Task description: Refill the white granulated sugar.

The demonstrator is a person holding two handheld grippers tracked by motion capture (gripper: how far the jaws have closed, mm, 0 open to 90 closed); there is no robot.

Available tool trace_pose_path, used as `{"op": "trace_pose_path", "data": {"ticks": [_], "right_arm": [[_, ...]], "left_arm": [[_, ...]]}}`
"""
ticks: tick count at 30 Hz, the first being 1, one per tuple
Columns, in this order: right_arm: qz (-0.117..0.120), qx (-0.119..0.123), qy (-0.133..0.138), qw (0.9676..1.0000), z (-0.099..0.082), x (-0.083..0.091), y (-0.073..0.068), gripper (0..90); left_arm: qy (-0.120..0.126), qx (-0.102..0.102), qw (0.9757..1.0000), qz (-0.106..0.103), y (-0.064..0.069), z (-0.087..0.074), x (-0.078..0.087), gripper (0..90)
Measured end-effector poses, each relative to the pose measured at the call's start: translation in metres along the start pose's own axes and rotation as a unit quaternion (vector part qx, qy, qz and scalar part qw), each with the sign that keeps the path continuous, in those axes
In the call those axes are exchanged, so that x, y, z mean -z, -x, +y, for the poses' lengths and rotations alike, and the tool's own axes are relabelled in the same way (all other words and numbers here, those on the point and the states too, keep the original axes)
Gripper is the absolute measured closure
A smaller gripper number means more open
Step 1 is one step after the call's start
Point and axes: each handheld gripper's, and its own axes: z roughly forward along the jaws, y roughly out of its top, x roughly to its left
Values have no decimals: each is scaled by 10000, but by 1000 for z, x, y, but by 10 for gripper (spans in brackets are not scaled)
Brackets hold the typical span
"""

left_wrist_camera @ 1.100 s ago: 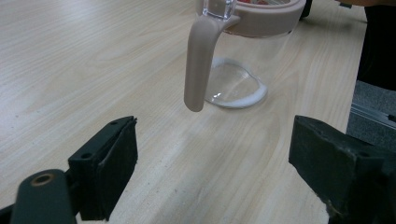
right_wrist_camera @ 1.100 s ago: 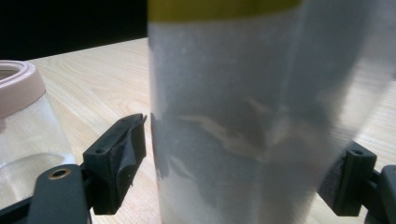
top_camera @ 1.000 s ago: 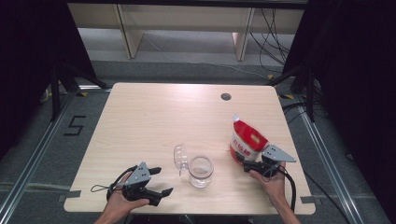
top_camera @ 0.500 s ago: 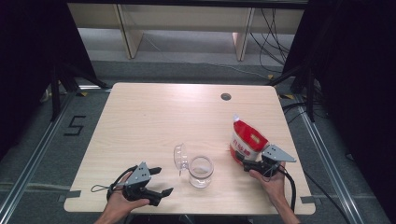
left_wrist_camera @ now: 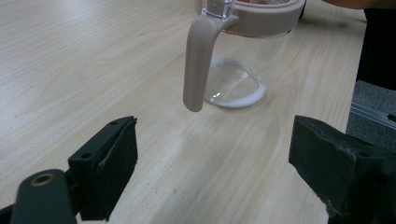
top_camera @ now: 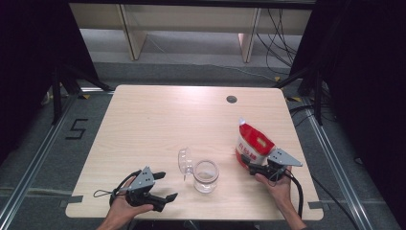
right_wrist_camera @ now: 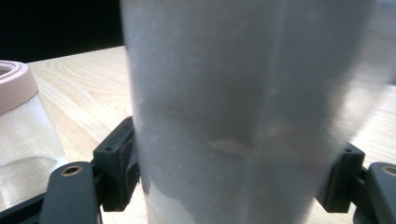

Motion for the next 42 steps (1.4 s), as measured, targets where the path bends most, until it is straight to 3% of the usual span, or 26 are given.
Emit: {"op": "trace_pose_path", "data": {"ticks": [8,9,13,14,15,16,19,22,24,30,31,33,38,39,42], "right_arm": [[-92,94,118,9998,-1,-1,1,273],[214,67,-80,9997,0,2,2,279],[249,130,-22,9996,0,1,4,313],[102,43,105,9999,-1,-1,1,328],[-29,118,67,9999,-1,0,2,331],[-43,47,96,9999,-1,-1,1,337],[25,232,191,9995,-1,-2,2,390],[87,265,148,9995,0,-2,2,400],[7,73,224,9997,0,-2,-1,407],[16,129,45,9999,1,0,-2,427],[41,106,70,9999,1,0,-2,428],[25,156,-48,9999,3,1,-2,430],[69,60,44,9999,3,2,-1,436],[4,246,182,9995,4,1,0,438],[65,184,67,9998,5,4,0,440]], "left_arm": [[-29,-12,10000,-6,0,0,0,152],[-31,-7,10000,-6,0,0,0,152],[-35,-15,10000,-9,0,0,0,152],[-46,-35,10000,7,0,0,0,152],[-25,-2,10000,-15,0,0,0,152],[-79,-33,10000,-19,-1,0,0,152],[-57,-35,10000,17,0,0,0,152],[-47,-27,10000,1,0,0,0,152],[-39,-20,10000,-19,0,0,-1,152],[-33,10,10000,-34,0,0,0,152],[-95,-97,9999,15,-1,0,1,152],[-58,-15,10000,-14,0,0,0,152],[-17,7,10000,-7,0,0,1,152],[-14,12,10000,-5,0,0,0,152],[-21,9,10000,-9,0,0,0,154]]}}
